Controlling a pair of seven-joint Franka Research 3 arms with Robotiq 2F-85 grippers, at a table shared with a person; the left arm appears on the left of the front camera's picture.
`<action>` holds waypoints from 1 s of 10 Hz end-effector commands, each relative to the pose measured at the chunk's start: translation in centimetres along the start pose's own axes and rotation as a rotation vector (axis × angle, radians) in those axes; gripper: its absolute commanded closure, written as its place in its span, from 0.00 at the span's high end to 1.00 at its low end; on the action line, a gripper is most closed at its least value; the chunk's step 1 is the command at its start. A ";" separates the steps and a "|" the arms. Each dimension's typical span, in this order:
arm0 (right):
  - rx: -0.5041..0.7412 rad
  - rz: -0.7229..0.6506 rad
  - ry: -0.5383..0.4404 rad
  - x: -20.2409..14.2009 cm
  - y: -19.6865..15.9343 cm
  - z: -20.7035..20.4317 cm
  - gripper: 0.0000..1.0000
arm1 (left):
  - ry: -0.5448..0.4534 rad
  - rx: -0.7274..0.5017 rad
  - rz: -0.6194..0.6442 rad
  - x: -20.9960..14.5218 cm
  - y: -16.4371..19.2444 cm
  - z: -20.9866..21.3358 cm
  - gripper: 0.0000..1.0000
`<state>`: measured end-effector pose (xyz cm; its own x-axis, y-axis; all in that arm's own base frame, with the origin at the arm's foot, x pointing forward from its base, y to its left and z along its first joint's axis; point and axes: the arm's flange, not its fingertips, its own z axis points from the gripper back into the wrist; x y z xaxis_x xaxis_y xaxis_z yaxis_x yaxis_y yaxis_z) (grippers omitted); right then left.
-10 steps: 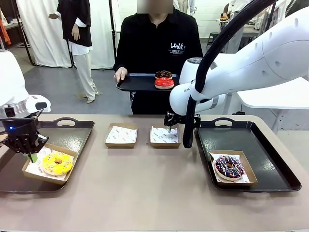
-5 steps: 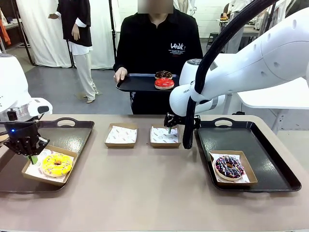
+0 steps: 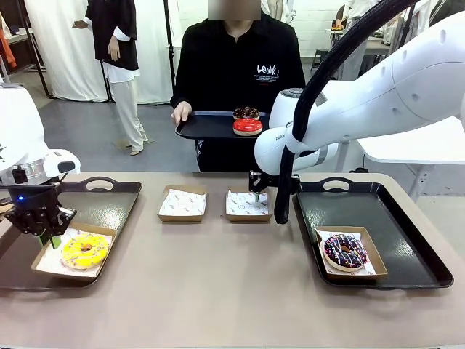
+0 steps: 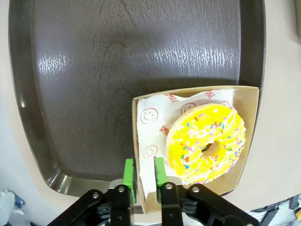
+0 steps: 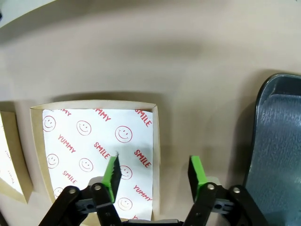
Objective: Individually package the donuts and arrange them on the tray.
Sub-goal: Place the picked Paper togo box on the Handle tray while simultaneously picking up another Paper togo box from the table with the other hand.
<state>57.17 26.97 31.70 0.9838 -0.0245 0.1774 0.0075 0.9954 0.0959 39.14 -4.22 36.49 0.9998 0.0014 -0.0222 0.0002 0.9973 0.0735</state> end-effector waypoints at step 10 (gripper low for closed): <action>-0.004 -0.039 -0.019 -0.4 0.7 0.7 0.00 | -0.019 -0.121 -0.033 -1.4 2.1 1.7 1.00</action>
<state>57.17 27.08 31.93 0.9827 -0.0289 0.1829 0.0106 0.9949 0.1002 38.98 -2.76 37.97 0.9999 -0.0130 0.0015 0.0130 0.9998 0.0174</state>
